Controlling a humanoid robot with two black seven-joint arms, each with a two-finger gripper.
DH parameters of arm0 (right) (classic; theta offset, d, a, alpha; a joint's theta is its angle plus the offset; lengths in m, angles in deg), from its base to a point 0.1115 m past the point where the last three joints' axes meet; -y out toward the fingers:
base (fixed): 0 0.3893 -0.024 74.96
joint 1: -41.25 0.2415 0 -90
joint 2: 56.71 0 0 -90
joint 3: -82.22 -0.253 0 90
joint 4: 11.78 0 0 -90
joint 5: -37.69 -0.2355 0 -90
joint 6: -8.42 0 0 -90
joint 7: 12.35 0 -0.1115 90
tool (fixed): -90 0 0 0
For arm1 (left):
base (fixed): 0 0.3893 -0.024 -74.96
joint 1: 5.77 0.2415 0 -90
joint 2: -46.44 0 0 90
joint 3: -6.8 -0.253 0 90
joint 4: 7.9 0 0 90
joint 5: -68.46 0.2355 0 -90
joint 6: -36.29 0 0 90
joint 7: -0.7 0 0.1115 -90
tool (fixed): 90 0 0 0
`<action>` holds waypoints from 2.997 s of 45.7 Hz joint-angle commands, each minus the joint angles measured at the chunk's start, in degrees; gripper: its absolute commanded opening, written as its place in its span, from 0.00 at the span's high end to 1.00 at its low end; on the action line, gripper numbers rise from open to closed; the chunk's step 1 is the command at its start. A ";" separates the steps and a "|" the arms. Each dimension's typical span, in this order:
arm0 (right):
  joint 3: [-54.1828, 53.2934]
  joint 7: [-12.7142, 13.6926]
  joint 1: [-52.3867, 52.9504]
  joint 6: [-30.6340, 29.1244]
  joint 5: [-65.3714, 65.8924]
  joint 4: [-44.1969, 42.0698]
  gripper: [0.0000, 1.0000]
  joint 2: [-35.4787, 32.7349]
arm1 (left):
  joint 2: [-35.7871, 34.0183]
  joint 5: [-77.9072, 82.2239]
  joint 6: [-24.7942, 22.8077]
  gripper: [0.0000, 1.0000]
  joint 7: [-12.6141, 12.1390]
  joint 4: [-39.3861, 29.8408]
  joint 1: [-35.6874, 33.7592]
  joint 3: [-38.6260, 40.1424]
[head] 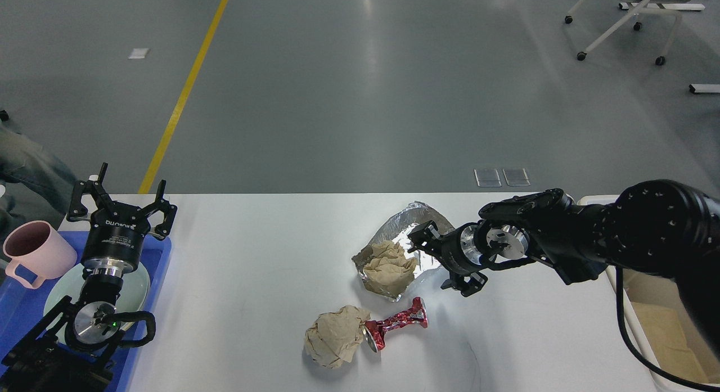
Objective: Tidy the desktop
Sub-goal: 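Grasp the edge of the crumpled foil wrapper with the right gripper, then lift the foil with its food scraps and carry it toward the bin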
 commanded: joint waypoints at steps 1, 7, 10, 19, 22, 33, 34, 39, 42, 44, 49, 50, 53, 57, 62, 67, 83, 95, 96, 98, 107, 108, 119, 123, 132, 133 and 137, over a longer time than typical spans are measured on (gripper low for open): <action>-1.25 0.03 -2.18 1.73 0.01 -1.88 0.01 0.44 | -0.08 0.00 0.00 0.04 0.00 0.00 0.00 0.00; -1.77 0.03 -4.55 5.25 0.01 -3.73 0.03 2.20 | 0.00 0.00 0.00 0.04 0.00 0.00 0.00 0.00; -2.57 0.11 -5.43 6.04 0.01 -4.78 0.05 2.29 | 0.00 0.00 0.00 0.04 0.00 0.00 0.00 0.00; -3.45 0.29 -6.05 7.01 -0.08 -5.58 0.25 2.55 | 0.00 0.00 0.00 0.04 0.00 0.00 0.00 0.00; -3.54 0.29 -6.05 7.54 -0.08 -5.58 0.33 2.55 | 0.00 0.00 0.00 0.04 0.00 0.00 0.00 0.00; -3.62 0.29 -6.31 7.54 0.28 -4.96 0.85 2.73 | 0.00 0.00 0.00 0.04 0.00 0.00 0.00 0.00; -3.54 0.29 -6.40 7.54 0.36 -4.87 0.88 2.73 | 0.00 0.00 0.00 0.04 0.00 0.00 0.00 0.00; -3.54 0.99 -6.66 7.54 0.98 -4.79 1.00 2.73 | 0.00 0.00 0.00 0.04 0.00 0.00 0.00 0.00; -3.62 2.66 -6.75 7.54 1.33 -4.79 1.00 2.73 | 0.00 0.00 0.00 0.04 0.00 0.00 0.00 0.00; -3.62 3.89 -6.75 7.54 1.24 -4.79 1.00 2.73 | 0.00 0.00 0.00 0.04 0.00 0.00 0.00 0.00; -3.62 4.95 -6.75 7.71 1.15 -4.87 1.00 2.55 | 0.00 0.00 0.00 0.04 0.00 0.00 0.00 0.00; -3.62 4.95 -6.75 7.80 1.24 -4.87 1.00 2.55 | 0.00 0.00 0.00 0.04 0.00 0.00 0.00 0.00; -3.62 5.04 -6.66 8.07 1.16 -4.87 1.00 2.46 | 0.00 0.00 0.00 0.04 0.00 0.00 0.00 0.00; -3.62 5.12 -6.58 8.33 1.07 -4.79 1.00 2.37 | -0.08 0.00 0.00 0.04 0.00 0.00 0.00 0.00; -3.62 5.04 -5.87 8.68 0.98 -3.82 1.00 2.11 | 0.00 0.00 0.00 0.04 0.00 0.00 0.00 0.00; -3.27 5.12 -2.28 8.24 1.24 0.56 1.00 1.67 | 0.00 0.00 0.00 0.04 0.00 0.00 0.00 0.00; 2.79 5.12 18.29 7.01 7.75 20.95 1.00 -2.20 | 0.00 0.00 0.00 0.04 0.00 0.00 0.00 0.00; 5.60 5.21 33.05 -1.33 19.33 35.89 1.00 -7.72 | -0.08 0.00 0.00 0.04 0.00 0.00 0.00 0.00; 5.69 5.21 34.54 -1.95 20.74 37.39 1.00 -8.52 | 0.00 0.00 0.00 0.04 0.00 0.00 0.00 0.00; 5.96 5.30 37.45 -3.09 23.64 40.38 1.00 -9.92 | 0.00 0.00 0.00 0.04 0.00 0.00 0.00 0.00; 11.84 5.56 49.14 -12.14 28.22 47.50 1.00 -15.11 | 0.00 0.00 0.00 0.04 0.00 0.00 0.00 0.00; 12.45 5.56 50.54 -12.84 28.31 48.21 1.00 -15.81 | 0.00 0.00 0.00 0.04 0.00 0.00 0.00 0.00; 19.05 5.21 60.31 -15.57 28.49 54.27 1.00 -20.39 | 0.00 0.00 0.00 0.04 0.00 0.00 0.00 0.00; 19.23 5.21 60.40 -15.93 28.49 54.63 1.00 -21.88 | 0.00 0.00 0.00 0.04 0.00 0.00 0.00 0.00; 21.33 5.21 59.78 -16.37 28.49 54.54 1.00 -24.60 | 0.00 0.00 0.00 0.04 0.00 0.00 0.00 0.00; 21.69 5.21 59.44 -16.37 28.49 54.45 1.00 -25.22 | 0.00 0.00 0.00 0.04 0.00 0.00 0.00 0.00; 23.44 5.12 57.94 -16.37 29.19 53.58 1.00 -28.90 | 0.00 0.00 0.00 0.04 0.00 0.00 0.00 0.00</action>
